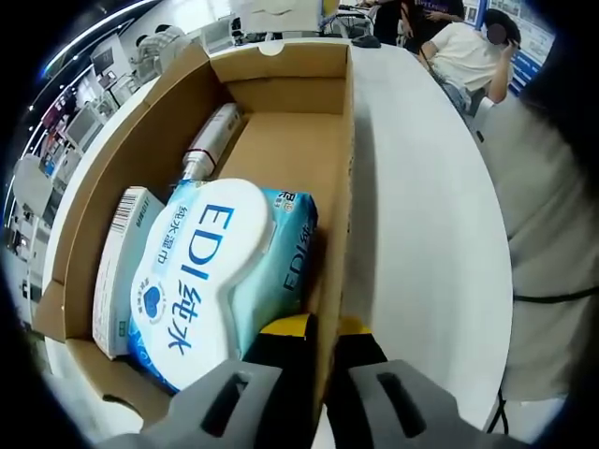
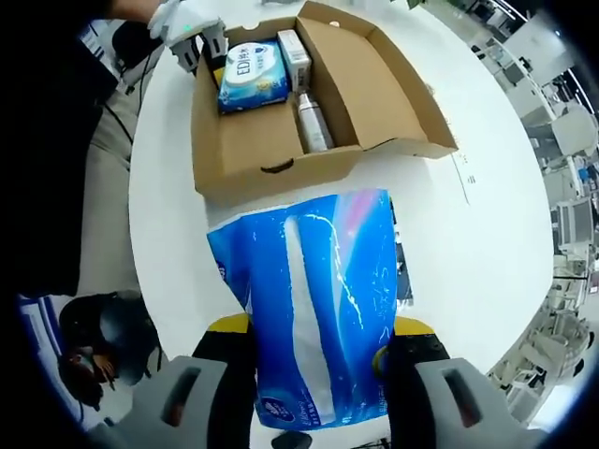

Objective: Operate the shoe box by opening the lid, removing the specified soft item, and placing it in the target area until the item is outside and the box remains undamaged.

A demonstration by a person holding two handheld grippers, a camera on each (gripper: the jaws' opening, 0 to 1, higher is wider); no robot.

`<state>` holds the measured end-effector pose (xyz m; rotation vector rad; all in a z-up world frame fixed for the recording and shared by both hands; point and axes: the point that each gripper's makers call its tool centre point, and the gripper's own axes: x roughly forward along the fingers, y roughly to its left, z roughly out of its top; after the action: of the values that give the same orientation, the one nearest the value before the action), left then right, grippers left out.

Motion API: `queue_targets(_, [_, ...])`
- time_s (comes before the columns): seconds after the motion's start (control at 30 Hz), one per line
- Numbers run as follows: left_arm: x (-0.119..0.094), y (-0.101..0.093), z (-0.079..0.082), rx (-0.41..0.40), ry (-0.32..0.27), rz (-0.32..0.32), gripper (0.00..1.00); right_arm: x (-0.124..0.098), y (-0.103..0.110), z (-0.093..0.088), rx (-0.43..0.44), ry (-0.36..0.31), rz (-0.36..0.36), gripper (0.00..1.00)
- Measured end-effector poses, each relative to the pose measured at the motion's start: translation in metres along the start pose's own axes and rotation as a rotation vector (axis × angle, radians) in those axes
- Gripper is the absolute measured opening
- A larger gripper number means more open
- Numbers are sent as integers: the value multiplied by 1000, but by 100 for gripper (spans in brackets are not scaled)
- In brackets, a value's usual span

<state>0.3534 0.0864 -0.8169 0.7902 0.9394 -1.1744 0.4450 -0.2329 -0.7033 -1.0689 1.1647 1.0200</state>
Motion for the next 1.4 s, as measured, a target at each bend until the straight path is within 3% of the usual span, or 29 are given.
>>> queue_targets(0.13, [0,0,0,-1,0,0,1,-4,-12,0,-41,17,-5,51])
queue_targets(0.6, [0,1,0,-3,0,1,1,-6,-45,5,-55,26,-8,51])
queue_targets(0.9, [0,0,0,-3,1,2,1,22,-46,12,-34,22,24,51])
queue_targets(1.4, [0,0,0,-15,1,0,2,56,-59,12,-39,18,9,52])
